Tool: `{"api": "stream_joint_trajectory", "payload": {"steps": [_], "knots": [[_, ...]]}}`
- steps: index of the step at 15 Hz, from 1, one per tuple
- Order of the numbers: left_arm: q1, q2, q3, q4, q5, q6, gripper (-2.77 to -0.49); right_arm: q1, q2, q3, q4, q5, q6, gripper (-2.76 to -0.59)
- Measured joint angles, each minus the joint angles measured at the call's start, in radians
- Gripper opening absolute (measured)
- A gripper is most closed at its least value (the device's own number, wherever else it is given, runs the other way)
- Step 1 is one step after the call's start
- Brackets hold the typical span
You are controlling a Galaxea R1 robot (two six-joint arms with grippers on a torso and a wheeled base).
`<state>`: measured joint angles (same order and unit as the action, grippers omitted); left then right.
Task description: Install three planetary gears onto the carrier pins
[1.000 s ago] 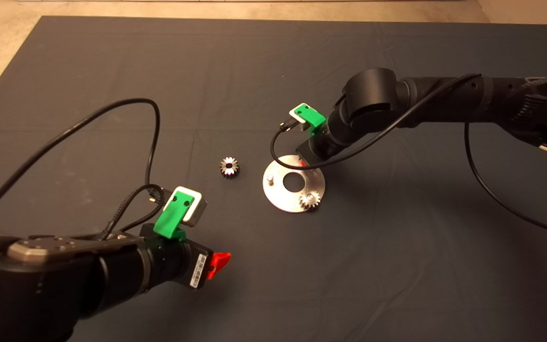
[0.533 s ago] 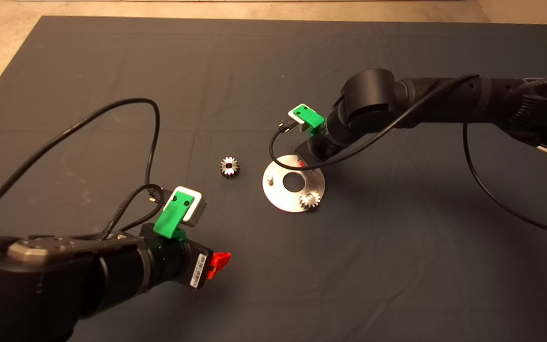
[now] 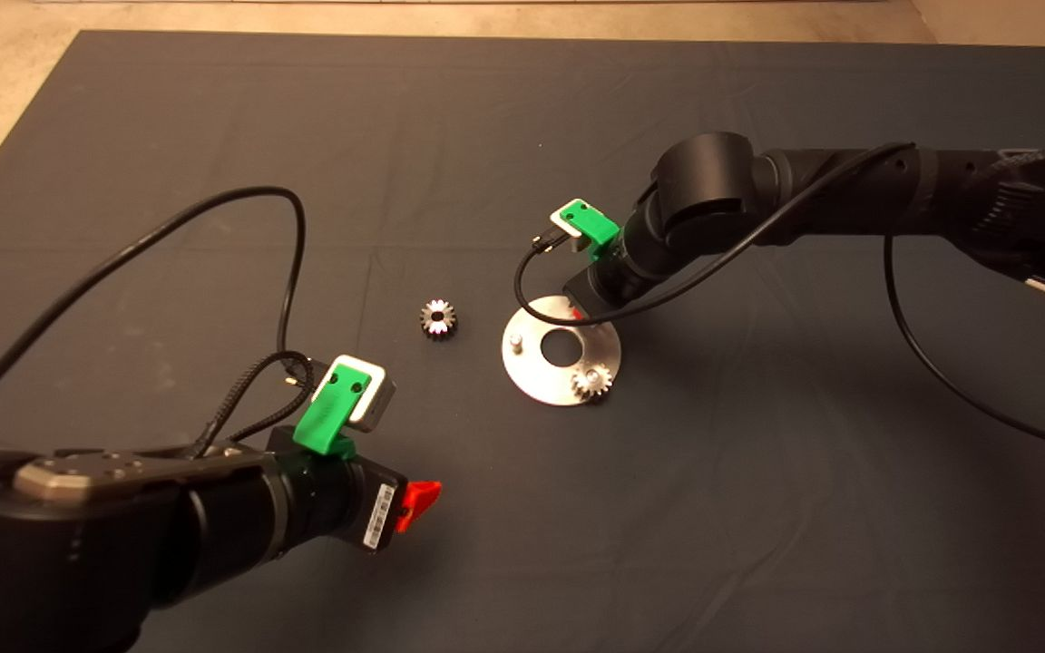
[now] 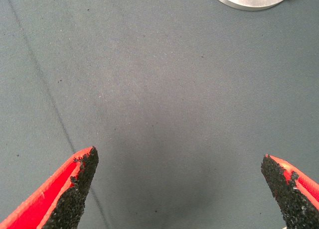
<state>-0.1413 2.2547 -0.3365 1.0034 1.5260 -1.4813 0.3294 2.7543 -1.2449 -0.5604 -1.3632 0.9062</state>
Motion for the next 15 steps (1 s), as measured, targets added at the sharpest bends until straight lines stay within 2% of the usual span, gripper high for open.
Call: {"api": "stream_joint_trajectory", "payload": {"steps": [8, 11, 15], "knots": [[0.000, -0.007, 0.000, 0.000, 0.000, 0.000, -0.90, 0.000, 0.000, 0.000, 0.000, 0.000, 0.000, -2.49], [0.000, -0.013, 0.000, 0.000, 0.000, 0.000, -0.90, -0.019, 0.000, -0.005, -0.003, 0.003, 0.000, -2.45], [0.000, -0.015, 0.000, 0.003, 0.000, 0.000, -0.90, -0.018, 0.000, -0.006, -0.004, 0.002, 0.000, -2.39]]}}
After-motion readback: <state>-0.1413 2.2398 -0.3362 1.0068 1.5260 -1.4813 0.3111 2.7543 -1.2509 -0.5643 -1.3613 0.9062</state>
